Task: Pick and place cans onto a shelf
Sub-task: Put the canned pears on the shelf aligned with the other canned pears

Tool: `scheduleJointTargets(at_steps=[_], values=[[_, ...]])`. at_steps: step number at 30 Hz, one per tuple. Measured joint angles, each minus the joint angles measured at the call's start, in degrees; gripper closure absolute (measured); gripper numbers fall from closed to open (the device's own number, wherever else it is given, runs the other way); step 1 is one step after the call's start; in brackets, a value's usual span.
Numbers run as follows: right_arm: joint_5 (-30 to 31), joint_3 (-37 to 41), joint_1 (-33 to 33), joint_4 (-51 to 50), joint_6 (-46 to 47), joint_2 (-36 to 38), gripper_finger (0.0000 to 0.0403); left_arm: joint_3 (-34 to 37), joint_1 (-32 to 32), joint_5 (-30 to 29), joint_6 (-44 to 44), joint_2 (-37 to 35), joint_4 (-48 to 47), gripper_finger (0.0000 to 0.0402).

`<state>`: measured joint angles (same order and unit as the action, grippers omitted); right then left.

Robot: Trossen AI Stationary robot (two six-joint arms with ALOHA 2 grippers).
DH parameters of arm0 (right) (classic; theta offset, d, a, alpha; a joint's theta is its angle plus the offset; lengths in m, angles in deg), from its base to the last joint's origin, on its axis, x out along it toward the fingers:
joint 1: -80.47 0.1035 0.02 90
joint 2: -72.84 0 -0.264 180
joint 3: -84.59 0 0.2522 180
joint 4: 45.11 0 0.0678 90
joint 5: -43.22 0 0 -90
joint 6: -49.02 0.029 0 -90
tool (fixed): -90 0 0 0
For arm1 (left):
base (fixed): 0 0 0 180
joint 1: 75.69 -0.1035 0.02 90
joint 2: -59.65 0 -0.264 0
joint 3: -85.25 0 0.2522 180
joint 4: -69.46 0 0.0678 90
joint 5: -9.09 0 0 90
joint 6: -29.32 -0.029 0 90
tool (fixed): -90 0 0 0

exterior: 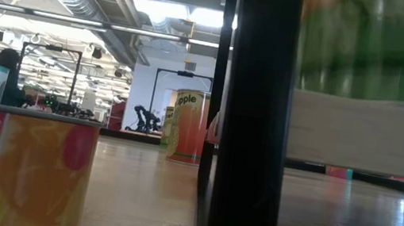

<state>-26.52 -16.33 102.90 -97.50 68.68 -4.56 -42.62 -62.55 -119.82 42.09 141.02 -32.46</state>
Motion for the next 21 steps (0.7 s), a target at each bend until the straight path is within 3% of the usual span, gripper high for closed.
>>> scheduleJointTargets(at_steps=[6,9,14,21], values=[[5.7,0.0,-2.3,0.1,-0.9,3.3,0.0366,4.6,-8.6,0.7,-16.0,0.3,8.5,0.0386],[6.6,0.0,-3.5,0.1,-2.4,4.3,0.0366,6.7,-14.0,6.5,-23.1,0.6,15.0,0.0393],[12.7,0.0,-5.9,0.0,-5.0,5.5,0.0366,9.4,-23.1,22.5,-31.8,2.3,22.6,0.0397],[15.7,0.0,-12.6,-1.7,-4.5,6.2,0.0366,11.1,-31.2,26.8,-34.4,8.4,26.3,0.0371]])
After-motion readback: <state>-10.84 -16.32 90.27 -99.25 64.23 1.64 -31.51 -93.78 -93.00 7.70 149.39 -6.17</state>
